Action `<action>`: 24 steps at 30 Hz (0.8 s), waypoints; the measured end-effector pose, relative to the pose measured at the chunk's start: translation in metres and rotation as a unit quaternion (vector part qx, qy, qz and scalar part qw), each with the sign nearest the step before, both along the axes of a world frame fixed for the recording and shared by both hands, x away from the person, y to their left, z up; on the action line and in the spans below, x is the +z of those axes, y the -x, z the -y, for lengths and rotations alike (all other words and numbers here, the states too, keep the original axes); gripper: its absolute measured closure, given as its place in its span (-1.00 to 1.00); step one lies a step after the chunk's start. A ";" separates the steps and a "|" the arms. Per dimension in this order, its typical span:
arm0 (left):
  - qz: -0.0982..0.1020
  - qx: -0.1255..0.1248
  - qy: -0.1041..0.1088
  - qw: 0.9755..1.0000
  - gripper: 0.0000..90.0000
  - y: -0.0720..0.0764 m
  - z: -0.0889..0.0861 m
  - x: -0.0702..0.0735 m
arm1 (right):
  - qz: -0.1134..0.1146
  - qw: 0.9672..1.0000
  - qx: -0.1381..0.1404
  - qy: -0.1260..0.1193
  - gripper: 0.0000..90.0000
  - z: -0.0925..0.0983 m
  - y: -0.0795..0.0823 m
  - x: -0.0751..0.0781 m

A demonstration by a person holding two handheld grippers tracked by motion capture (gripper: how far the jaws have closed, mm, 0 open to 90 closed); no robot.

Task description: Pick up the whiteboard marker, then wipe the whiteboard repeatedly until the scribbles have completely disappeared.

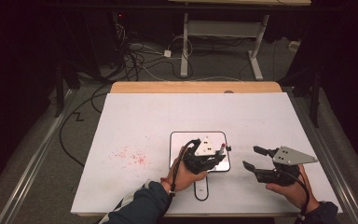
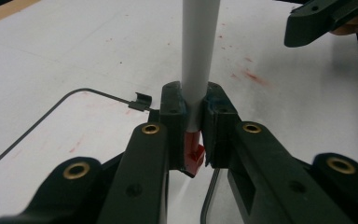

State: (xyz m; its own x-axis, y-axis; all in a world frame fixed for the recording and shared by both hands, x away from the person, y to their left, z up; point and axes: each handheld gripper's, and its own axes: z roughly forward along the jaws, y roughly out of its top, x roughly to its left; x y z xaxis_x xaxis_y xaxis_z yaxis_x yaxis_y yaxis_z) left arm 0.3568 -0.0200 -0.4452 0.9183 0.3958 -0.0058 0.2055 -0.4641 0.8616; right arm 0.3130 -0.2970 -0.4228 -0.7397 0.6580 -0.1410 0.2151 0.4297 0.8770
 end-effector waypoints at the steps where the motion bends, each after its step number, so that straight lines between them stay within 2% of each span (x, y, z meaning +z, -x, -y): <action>1: 0.001 -0.001 -0.001 1.000 0.74 0.000 0.000 0.000 | 0.000 1.000 0.003 -0.004 -0.24 -0.001 0.000 0.001; 7: -0.003 -0.007 -0.005 1.000 0.74 -0.001 0.003 -0.001 | 0.002 0.999 0.022 -0.034 -0.14 -0.011 0.002 0.011; 11: 0.001 -0.017 -0.010 1.000 0.74 0.002 0.011 0.000 | 0.010 0.999 0.035 -0.039 -0.08 -0.021 0.009 0.016; 16: -0.001 -0.028 -0.006 1.000 0.74 0.006 0.021 0.001 | -0.009 0.997 0.052 -0.057 0.06 -0.029 0.009 0.020; 19: 0.003 -0.036 -0.003 0.999 0.74 0.008 0.024 0.003 | -0.014 0.997 0.055 -0.053 0.10 -0.035 0.006 0.020; 22: 0.002 -0.045 -0.005 0.999 0.74 0.009 0.025 0.002 | -0.017 0.996 0.061 -0.056 0.27 -0.039 0.002 0.020; 24: -0.001 -0.046 -0.003 0.999 0.74 0.010 0.025 0.001 | -0.022 0.996 0.059 -0.062 0.57 -0.040 0.000 0.020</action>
